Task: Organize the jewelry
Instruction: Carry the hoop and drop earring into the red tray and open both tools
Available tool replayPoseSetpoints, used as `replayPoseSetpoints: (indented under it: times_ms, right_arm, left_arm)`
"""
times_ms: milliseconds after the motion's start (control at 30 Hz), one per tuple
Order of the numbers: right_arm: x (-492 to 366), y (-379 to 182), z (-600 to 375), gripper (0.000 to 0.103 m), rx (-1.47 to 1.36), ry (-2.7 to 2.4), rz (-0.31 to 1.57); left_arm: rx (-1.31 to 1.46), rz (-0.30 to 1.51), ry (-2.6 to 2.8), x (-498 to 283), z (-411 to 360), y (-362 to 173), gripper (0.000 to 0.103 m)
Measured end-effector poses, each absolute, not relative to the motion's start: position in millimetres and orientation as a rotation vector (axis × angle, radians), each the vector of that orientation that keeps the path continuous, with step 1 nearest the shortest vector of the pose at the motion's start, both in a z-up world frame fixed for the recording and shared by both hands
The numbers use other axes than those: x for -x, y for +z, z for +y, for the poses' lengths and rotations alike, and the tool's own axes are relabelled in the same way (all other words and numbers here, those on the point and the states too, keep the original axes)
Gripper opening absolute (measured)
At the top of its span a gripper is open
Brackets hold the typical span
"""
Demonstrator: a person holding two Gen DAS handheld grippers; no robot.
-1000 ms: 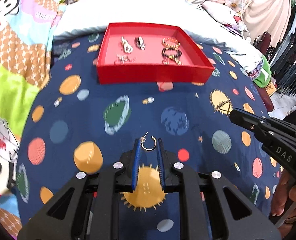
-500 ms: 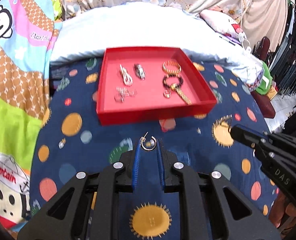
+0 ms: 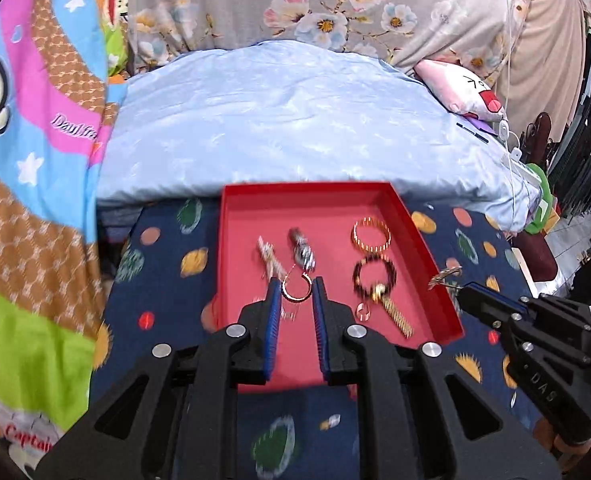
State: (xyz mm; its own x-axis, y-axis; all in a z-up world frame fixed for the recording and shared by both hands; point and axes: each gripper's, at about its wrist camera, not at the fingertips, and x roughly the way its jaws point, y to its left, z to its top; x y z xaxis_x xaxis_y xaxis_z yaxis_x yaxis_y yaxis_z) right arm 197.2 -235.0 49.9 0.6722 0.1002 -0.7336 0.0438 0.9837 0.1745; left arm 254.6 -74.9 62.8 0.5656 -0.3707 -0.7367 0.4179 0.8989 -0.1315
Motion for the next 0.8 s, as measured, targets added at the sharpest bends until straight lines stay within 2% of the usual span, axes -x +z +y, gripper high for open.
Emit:
replayPoseSetpoints:
  times_ms: [400, 800]
  right_arm:
    - [-280, 22, -249, 0.001, -0.174, 0.000, 0.876]
    - [-316, -18, -249, 0.002, -0.213, 0.024, 0.960]
  left_arm:
    - [-0.080, 0.897, -0.458, -338, -121, 31, 0.015]
    - [-0.091, 0.954, -0.432, -366, -133, -4, 0.016]
